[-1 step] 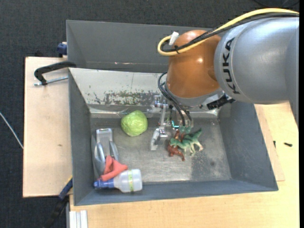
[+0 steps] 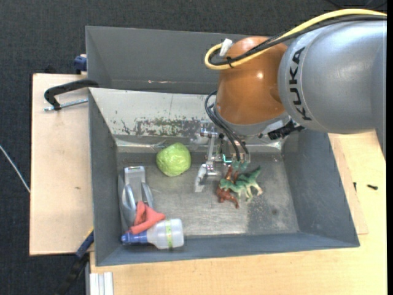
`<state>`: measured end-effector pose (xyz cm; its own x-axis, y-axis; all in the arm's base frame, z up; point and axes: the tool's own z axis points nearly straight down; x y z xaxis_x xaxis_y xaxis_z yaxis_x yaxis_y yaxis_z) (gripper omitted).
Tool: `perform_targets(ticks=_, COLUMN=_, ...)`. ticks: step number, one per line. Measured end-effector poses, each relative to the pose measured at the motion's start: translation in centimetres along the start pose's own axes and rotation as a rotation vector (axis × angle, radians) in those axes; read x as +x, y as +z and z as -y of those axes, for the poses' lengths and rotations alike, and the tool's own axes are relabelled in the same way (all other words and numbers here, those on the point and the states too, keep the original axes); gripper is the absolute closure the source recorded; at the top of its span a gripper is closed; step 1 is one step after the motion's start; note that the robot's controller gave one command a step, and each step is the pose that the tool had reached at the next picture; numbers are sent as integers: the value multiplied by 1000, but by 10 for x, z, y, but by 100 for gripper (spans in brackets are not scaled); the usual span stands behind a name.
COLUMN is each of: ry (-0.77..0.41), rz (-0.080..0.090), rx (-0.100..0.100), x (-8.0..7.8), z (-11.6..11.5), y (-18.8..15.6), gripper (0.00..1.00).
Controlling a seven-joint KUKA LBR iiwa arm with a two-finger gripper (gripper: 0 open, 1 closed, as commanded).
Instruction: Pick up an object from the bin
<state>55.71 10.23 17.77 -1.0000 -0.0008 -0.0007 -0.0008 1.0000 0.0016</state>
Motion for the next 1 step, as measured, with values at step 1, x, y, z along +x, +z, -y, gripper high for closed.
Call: perform_targets(ticks=1, ry=-25, rz=9, rx=1, x=-16, z=-29, y=17, gripper=0)
